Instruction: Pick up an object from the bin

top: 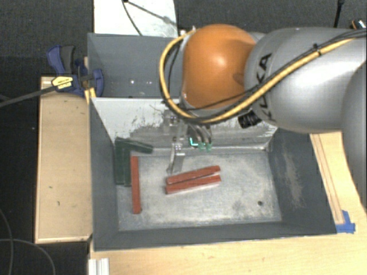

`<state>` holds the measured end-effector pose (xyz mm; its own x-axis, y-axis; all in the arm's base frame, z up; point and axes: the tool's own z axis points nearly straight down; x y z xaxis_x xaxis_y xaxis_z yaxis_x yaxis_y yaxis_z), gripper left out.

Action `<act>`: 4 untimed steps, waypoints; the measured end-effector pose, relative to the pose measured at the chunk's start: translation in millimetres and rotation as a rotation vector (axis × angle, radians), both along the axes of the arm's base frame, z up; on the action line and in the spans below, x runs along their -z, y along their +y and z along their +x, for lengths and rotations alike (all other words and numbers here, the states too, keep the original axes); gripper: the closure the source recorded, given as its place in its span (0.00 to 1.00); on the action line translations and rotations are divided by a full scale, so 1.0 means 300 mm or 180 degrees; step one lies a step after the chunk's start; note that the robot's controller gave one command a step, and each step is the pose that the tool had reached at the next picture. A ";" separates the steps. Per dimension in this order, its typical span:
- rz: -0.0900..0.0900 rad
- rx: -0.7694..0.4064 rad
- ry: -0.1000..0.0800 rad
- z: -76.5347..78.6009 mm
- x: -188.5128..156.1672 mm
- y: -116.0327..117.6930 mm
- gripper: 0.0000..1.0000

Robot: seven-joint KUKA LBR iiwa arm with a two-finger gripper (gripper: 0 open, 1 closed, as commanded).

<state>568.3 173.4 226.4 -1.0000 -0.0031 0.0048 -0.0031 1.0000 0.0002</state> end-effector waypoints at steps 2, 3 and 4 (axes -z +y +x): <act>-0.0004 -0.0216 0.0002 -0.145 0.527 -0.206 0.00; 0.0004 -0.0210 -0.0023 -0.135 0.518 -0.200 1.00; 0.0010 -0.0145 -0.0047 -0.111 0.140 -0.148 1.00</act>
Offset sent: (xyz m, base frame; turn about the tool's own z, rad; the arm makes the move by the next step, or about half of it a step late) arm 0.0067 -0.0297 -0.1282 -0.1474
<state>535.0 128.9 184.6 -0.9988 -0.0485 -0.0101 -0.0486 0.9988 0.0029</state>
